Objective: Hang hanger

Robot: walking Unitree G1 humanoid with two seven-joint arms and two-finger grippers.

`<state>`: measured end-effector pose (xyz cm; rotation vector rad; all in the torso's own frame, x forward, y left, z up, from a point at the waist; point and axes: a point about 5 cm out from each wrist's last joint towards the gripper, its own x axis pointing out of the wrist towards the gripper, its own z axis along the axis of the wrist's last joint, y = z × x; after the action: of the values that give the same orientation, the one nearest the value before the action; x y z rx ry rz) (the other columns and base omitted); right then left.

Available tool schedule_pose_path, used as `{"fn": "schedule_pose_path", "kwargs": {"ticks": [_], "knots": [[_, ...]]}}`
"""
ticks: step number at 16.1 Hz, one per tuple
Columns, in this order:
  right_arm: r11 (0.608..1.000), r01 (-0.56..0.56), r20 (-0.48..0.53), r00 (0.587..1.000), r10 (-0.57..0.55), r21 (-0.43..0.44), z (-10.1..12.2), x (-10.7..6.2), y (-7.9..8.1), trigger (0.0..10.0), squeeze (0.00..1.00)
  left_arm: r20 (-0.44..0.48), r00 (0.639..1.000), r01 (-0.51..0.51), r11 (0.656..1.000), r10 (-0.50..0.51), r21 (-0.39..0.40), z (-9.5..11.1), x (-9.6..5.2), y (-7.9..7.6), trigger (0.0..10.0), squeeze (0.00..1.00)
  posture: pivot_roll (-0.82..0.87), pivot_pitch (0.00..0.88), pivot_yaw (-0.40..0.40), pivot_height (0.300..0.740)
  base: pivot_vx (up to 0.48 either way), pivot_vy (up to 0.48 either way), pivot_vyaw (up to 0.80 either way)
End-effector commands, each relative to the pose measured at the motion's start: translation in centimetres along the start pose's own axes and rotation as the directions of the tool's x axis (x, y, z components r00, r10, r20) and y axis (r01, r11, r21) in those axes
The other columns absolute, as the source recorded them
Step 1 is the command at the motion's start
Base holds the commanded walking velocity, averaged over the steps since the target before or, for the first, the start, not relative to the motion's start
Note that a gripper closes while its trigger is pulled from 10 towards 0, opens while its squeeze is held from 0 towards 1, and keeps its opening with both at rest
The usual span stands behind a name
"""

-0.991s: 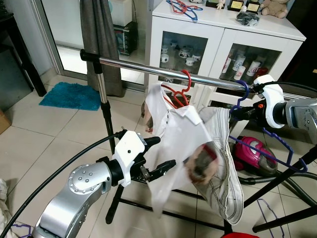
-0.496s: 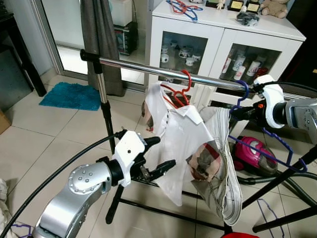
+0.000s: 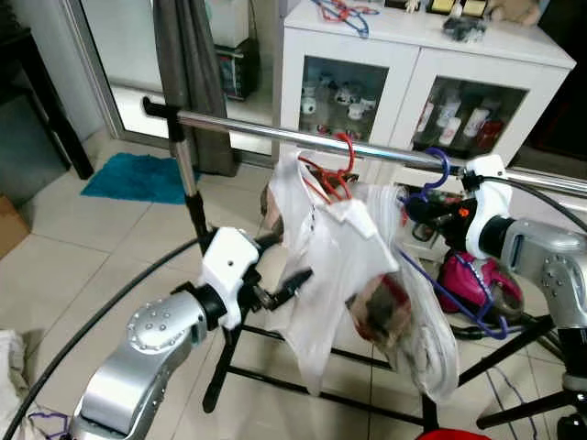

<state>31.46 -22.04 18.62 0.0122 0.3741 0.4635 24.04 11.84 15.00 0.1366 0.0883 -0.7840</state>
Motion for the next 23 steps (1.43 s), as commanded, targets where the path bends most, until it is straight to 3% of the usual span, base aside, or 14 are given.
{"fn": "schedule_pose_path", "kwargs": {"ticks": [1, 4, 7, 12, 16, 23], "knots": [[0.998, 0.035, 0.151, 0.988, -0.027, -0.049, 3.2, -1.4, -0.4, 0.0, 0.0, 0.0, 1.0, -0.009, 1.0, 0.009, 0.012, 0.1, 0.1, 0.2, 10.0, 0.0, 0.05, 0.0, -0.041, 0.74, 0.0, 0.0, 0.0], [0.998, 0.061, 0.18, 0.982, -0.054, -0.032, 3.1, -2.0, -0.2, 0.0, 0.0, -0.001, 1.0, -0.009, 1.0, 0.009, 0.014, 0.2, 0.2, 0.3, 10.0, 0.0, 0.05, 0.0, -0.025, 0.74, 0.0, 0.0, 0.0], [0.993, 0.11, 0.274, 0.957, -0.098, -0.029, 2.5, -3.5, 0.7, 0.0, 0.0, -0.003, 1.0, -0.024, 1.0, 0.024, 0.012, 0.0, 0.5, 0.5, 10.0, 0.0, 0.05, 0.0, -0.007, 0.74, 0.0, 0.0, 0.0], [0.987, 0.161, 0.336, 0.929, -0.153, 0.004, 0.5, -4.4, 2.5, 0.0, 0.0, 0.011, 0.998, -0.065, 0.998, 0.065, -0.014, -0.1, 0.5, 0.5, 10.0, 0.0, 0.05, 0.0, -0.019, 0.74, 0.0, 0.0, 0.0], [0.972, 0.22, 0.38, 0.895, -0.233, 0.078, -1.5, -4.3, 3.2, 0.0, 0.0, 0.016, 0.997, -0.079, 0.997, 0.08, -0.019, 0.0, 0.5, 0.5, 10.0, 0.0, 0.05, 0.0, -0.029, 0.74, -0.205, 0.0, 0.0], [0.949, 0.302, 0.376, 0.872, -0.313, 0.091, -2.6, -3.3, 4.3, 0.0, 0.0, 0.021, 0.993, -0.116, 0.993, 0.117, -0.03, -0.1, 0.3, 0.6, 10.0, 0.0, 0.05, 0.0, -0.063, 0.74, -0.269, 0.0, 0.0]]}}
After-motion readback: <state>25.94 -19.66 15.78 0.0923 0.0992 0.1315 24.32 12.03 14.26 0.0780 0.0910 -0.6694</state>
